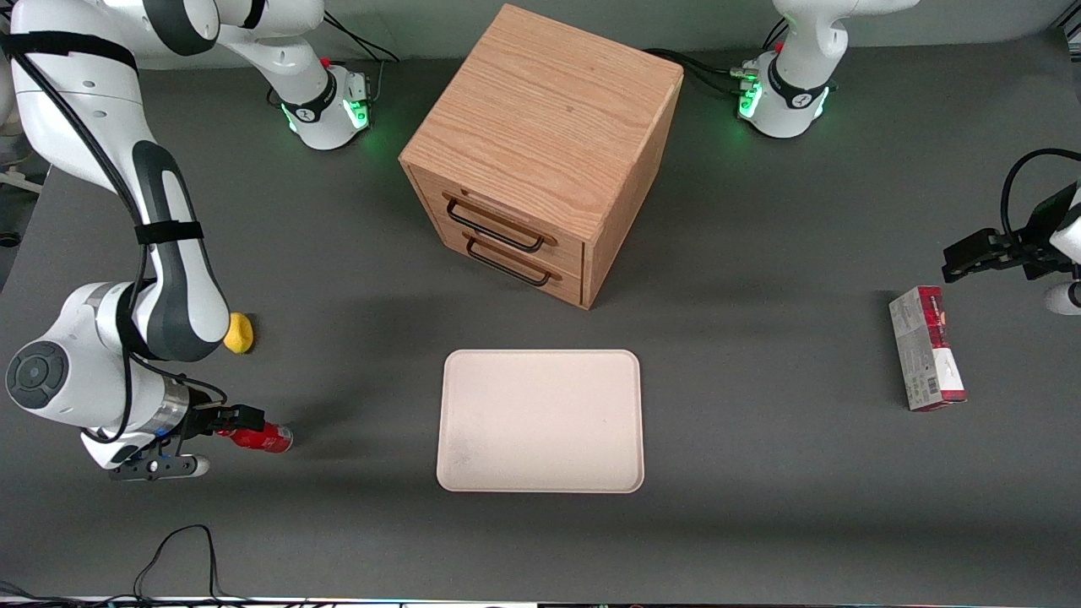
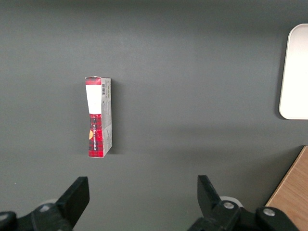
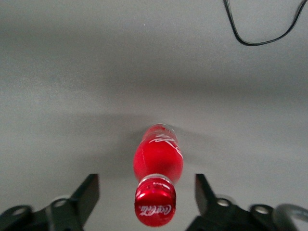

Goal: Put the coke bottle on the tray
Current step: 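Close the right gripper around the bottle's cap end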

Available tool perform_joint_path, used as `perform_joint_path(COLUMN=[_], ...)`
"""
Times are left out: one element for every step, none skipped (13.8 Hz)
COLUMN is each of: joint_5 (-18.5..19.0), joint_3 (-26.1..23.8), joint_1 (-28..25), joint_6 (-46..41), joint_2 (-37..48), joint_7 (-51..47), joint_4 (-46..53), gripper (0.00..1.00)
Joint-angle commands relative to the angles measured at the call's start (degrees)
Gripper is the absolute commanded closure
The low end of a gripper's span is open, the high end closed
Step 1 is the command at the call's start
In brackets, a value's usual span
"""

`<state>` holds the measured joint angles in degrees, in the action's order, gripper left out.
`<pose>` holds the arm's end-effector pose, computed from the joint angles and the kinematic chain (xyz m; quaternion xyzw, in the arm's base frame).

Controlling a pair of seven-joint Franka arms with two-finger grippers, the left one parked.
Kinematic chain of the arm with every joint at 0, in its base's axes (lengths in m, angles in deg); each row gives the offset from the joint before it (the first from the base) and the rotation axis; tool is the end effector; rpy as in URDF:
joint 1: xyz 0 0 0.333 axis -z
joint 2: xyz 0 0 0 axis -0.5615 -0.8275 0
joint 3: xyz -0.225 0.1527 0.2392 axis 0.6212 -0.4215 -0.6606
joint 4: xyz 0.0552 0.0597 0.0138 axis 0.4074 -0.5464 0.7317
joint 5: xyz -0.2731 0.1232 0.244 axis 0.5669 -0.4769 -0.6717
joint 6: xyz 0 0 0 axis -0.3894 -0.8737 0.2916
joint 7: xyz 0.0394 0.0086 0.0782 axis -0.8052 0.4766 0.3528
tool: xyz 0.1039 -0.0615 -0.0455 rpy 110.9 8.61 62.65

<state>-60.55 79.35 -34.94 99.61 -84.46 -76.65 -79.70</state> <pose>0.7405 -0.0105 0.3365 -0.9996 -0.0172 -0.0232 0.0075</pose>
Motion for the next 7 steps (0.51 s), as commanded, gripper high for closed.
perform_joint_path(joint_5=[-0.55,-0.55,-0.55,-0.64,-0.64,-0.90,-1.17], joint_3=[-0.58,-0.50,-0.50,-0.50,-0.58,-0.58,-0.58], joint_1=[0.60,0.60,0.60,0.60,0.60,0.60,0.52], joint_6=[0.38,0.29,0.29,0.29,0.29,-0.40,-3.11], joint_2=[2.06,2.06,2.06,2.06,2.06,2.06,2.06], joint_7=[1.67,1.67,1.41,1.14,0.70,0.35,-0.43], joint_4=[-2.30,-2.04,-1.86,-1.60,-0.64,0.59,2.86], gripper=[0.98,1.00,1.00,1.00,1.00,1.00,1.00])
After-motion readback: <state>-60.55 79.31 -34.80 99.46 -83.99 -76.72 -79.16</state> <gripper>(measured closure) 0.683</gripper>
